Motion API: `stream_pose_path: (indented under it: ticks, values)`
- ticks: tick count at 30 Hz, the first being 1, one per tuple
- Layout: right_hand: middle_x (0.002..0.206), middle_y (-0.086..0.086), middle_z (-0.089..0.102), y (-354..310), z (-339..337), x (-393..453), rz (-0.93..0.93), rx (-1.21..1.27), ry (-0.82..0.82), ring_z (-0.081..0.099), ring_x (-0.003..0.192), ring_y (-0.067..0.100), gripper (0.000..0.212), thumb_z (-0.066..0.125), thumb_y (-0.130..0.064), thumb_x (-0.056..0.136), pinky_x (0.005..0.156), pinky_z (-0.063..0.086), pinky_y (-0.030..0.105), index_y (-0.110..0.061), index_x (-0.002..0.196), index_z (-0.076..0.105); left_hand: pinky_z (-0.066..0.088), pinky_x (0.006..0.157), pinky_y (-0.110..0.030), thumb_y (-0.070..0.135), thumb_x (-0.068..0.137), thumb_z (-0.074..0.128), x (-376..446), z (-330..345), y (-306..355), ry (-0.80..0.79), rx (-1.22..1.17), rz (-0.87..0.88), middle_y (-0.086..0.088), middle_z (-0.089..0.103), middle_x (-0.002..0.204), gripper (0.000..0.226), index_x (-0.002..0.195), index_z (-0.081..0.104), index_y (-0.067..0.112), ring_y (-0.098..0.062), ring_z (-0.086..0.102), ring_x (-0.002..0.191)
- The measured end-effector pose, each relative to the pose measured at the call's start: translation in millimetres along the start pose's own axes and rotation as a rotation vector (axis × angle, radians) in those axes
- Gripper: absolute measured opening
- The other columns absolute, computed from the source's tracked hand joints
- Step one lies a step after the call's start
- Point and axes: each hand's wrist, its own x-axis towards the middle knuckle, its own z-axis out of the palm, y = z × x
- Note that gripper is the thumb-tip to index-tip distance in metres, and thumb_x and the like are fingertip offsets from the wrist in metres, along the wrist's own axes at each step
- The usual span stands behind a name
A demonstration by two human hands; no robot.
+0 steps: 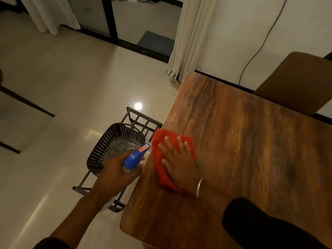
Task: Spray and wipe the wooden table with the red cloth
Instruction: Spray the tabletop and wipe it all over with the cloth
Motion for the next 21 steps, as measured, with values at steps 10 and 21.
stream_pose_path:
  ticks: [10, 21]
  values:
    - [0.179, 0.011, 0.006, -56.8, -14.2, 70.7, 0.162, 0.018, 0.018, 0.000, 0.161, 0.051, 0.091, 0.017, -0.087, 0.094, 0.126, 0.004, 0.072, -0.035, 0.168, 0.020, 0.051, 0.067, -0.019, 0.038, 0.077, 0.075, 19.2, -19.1, -10.5, 0.030, -0.021, -0.076, 0.006, 0.068, 0.073, 0.018, 0.085, 0.059, 0.040, 0.000, 0.067, 0.069]
    - [0.179, 0.010, -0.003, 73.7, -43.4, 135.4, 0.513, 0.090, 0.089, -0.002, 0.161, 0.051, 0.081, 0.019, -0.075, 0.103, 0.128, 0.004, 0.070, -0.033, 0.171, 0.006, 0.054, 0.082, -0.039, 0.043, 0.074, 0.076, 49.5, -25.2, -6.7, -0.021, 0.020, -0.077, 0.003, 0.063, 0.073, 0.025, 0.082, 0.056, 0.031, -0.008, 0.063, 0.072]
